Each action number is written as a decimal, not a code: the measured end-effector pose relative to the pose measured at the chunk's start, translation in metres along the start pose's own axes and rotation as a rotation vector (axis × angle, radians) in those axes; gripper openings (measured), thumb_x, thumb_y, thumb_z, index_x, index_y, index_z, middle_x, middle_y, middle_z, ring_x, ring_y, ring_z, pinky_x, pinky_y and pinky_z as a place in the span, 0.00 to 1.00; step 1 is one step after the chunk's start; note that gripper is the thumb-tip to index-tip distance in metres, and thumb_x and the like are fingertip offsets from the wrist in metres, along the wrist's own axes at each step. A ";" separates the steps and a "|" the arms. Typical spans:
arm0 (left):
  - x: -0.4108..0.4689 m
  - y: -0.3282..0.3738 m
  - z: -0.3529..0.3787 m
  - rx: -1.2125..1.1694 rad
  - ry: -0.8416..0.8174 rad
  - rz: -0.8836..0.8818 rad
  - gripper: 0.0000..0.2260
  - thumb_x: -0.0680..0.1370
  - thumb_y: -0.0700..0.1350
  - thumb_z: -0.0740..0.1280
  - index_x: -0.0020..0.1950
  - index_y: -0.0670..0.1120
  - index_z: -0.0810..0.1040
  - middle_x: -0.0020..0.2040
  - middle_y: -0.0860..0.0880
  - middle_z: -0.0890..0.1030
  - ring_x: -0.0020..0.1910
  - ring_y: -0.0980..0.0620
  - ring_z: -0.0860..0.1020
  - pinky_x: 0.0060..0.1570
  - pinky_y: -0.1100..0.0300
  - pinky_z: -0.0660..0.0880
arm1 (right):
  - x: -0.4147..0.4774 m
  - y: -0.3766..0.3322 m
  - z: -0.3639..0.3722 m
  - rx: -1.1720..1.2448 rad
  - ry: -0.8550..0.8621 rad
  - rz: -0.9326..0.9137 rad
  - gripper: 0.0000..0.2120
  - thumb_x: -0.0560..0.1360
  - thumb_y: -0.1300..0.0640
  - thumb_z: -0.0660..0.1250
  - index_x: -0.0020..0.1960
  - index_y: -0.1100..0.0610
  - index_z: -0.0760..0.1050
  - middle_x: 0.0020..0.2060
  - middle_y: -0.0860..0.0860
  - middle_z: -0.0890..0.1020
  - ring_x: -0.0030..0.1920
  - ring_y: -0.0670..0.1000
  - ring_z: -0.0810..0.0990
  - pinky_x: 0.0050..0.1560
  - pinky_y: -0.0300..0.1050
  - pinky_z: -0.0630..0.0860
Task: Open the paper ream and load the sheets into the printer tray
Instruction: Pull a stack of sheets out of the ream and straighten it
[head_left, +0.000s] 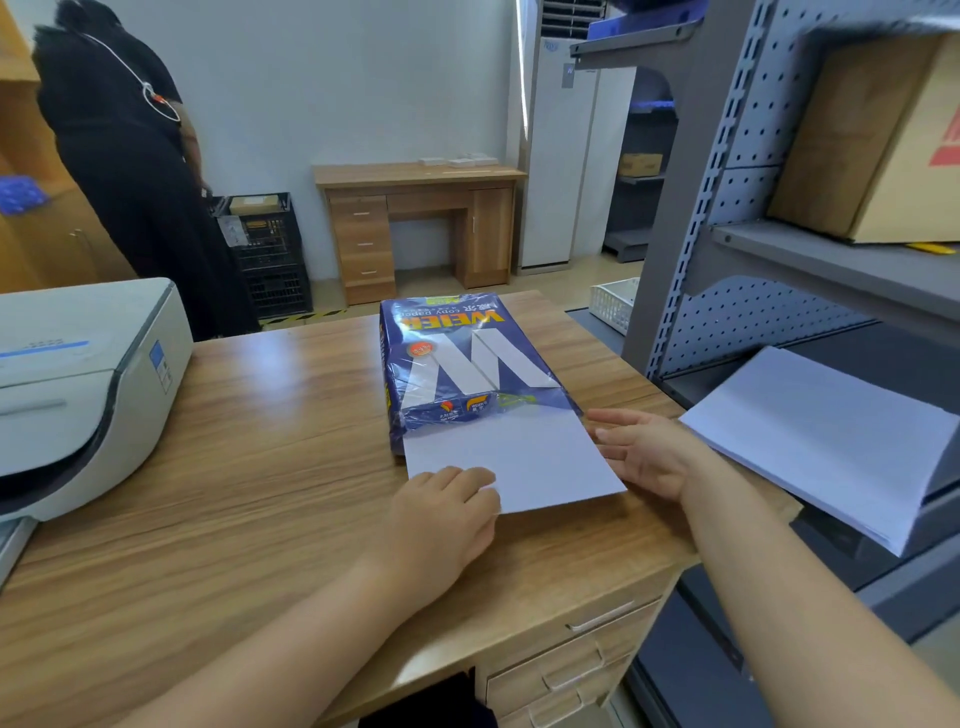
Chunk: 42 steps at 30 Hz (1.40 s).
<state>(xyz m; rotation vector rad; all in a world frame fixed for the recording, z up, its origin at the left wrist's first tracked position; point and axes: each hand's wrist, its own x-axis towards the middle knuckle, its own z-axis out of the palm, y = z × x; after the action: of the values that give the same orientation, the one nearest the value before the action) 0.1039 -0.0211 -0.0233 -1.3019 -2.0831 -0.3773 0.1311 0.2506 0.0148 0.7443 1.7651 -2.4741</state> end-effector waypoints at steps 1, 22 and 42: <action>0.000 0.002 -0.001 -0.044 0.007 -0.042 0.05 0.72 0.44 0.64 0.39 0.47 0.79 0.49 0.50 0.83 0.40 0.47 0.81 0.38 0.55 0.75 | -0.001 0.001 0.001 0.002 -0.003 0.002 0.19 0.73 0.75 0.63 0.62 0.65 0.73 0.51 0.63 0.83 0.43 0.59 0.85 0.38 0.49 0.83; 0.015 -0.052 -0.061 -1.810 0.031 -1.824 0.19 0.81 0.48 0.56 0.68 0.40 0.68 0.51 0.38 0.81 0.44 0.40 0.82 0.38 0.44 0.81 | -0.010 0.003 0.010 -0.041 0.025 0.043 0.17 0.73 0.74 0.64 0.60 0.65 0.74 0.53 0.64 0.82 0.52 0.61 0.83 0.39 0.51 0.84; 0.016 -0.048 -0.042 -1.550 -0.244 -1.539 0.15 0.77 0.27 0.59 0.50 0.46 0.76 0.34 0.47 0.85 0.28 0.51 0.82 0.31 0.56 0.81 | -0.015 0.009 0.013 -0.149 0.159 -0.004 0.13 0.74 0.69 0.68 0.56 0.59 0.78 0.44 0.58 0.84 0.39 0.54 0.83 0.26 0.41 0.78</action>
<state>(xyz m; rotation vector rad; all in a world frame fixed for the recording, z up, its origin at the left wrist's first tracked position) 0.0727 -0.0553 0.0225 0.2139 -2.4783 -2.9006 0.1423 0.2315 0.0160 0.9488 1.9774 -2.3116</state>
